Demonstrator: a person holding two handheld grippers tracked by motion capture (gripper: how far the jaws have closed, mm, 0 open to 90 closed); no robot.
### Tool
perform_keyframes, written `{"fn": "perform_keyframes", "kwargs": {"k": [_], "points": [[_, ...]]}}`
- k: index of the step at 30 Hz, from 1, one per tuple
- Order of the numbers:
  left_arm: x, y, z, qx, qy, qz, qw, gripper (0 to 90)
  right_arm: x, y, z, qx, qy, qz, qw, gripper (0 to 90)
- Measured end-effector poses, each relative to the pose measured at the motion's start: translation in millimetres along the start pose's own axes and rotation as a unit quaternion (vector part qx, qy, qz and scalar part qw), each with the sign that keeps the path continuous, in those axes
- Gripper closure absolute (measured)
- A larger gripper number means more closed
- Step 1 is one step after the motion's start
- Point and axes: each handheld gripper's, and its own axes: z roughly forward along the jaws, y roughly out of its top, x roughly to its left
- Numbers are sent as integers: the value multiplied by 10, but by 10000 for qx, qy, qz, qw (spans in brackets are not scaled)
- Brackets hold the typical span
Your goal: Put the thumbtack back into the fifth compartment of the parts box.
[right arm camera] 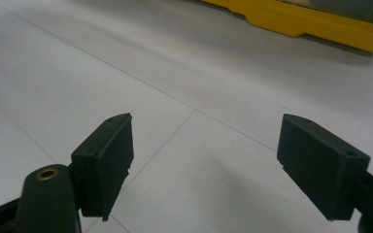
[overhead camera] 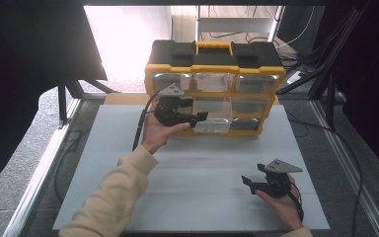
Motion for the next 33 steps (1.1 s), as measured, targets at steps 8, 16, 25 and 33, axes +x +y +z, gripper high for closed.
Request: {"fn": "perform_keyframes", "kwargs": {"k": [8, 16, 25, 33], "points": [[-89, -237, -321, 17, 26, 88, 10000, 219, -1, 0, -7, -25, -22, -4, 10000, 212], [-100, -612, -613, -109, 152, -94, 9998, 229, -3, 1, 1, -15, -6, -11, 10000, 211], [-132, -1064, -820, 34, 274, -88, 9996, 229, 0, 2, 2, -2, -45, -43, 10000, 211], [-98, -1523, -907, 329, 438, -250, 9982, 228, 7, 1, 2, 2, -52, -31, 10000, 210]]}}
